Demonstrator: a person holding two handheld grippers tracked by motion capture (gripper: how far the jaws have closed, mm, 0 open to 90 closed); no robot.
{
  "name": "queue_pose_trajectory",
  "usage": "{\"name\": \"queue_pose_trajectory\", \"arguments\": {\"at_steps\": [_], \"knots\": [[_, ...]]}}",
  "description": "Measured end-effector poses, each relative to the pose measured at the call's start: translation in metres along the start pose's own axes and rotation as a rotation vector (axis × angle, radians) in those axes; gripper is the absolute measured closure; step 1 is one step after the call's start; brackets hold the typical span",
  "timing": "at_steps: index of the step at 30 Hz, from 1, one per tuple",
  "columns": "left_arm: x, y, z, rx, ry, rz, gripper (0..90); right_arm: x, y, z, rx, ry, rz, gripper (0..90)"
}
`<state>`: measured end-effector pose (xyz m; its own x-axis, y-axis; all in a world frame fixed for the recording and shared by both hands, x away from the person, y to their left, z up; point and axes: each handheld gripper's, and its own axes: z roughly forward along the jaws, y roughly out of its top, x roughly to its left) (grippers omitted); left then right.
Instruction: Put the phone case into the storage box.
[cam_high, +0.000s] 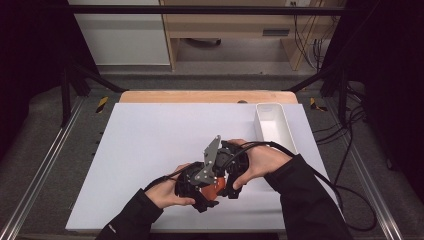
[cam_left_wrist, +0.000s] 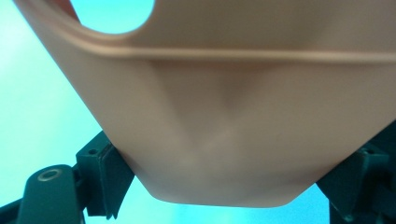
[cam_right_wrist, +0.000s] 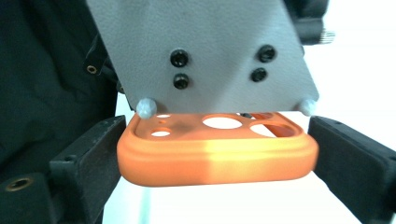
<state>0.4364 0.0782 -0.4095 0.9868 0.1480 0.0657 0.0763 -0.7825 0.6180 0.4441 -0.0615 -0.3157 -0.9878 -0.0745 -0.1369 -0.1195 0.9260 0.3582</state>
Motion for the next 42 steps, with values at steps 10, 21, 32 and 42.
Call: {"name": "queue_pose_trajectory", "arguments": {"at_steps": [10, 21, 32, 42], "knots": [[0.002, -0.002, -0.004, -0.025, 0.001, -0.011, 15.1, -0.002, -0.015, -0.013, -0.075, -0.036, 0.070, 3.2], [0.006, -0.007, -0.006, -0.031, 0.008, -0.025, 15.1, 0.000, -0.036, -0.023, -0.198, -0.067, 0.098, 3.7], [0.008, -0.010, -0.013, -0.097, 0.011, -0.043, 15.1, 0.000, -0.053, -0.014, -0.279, -0.067, 0.146, 3.3], [0.010, -0.014, -0.015, -0.130, 0.015, -0.050, 15.2, 0.001, -0.064, -0.005, -0.349, -0.065, 0.176, 3.3]]}}
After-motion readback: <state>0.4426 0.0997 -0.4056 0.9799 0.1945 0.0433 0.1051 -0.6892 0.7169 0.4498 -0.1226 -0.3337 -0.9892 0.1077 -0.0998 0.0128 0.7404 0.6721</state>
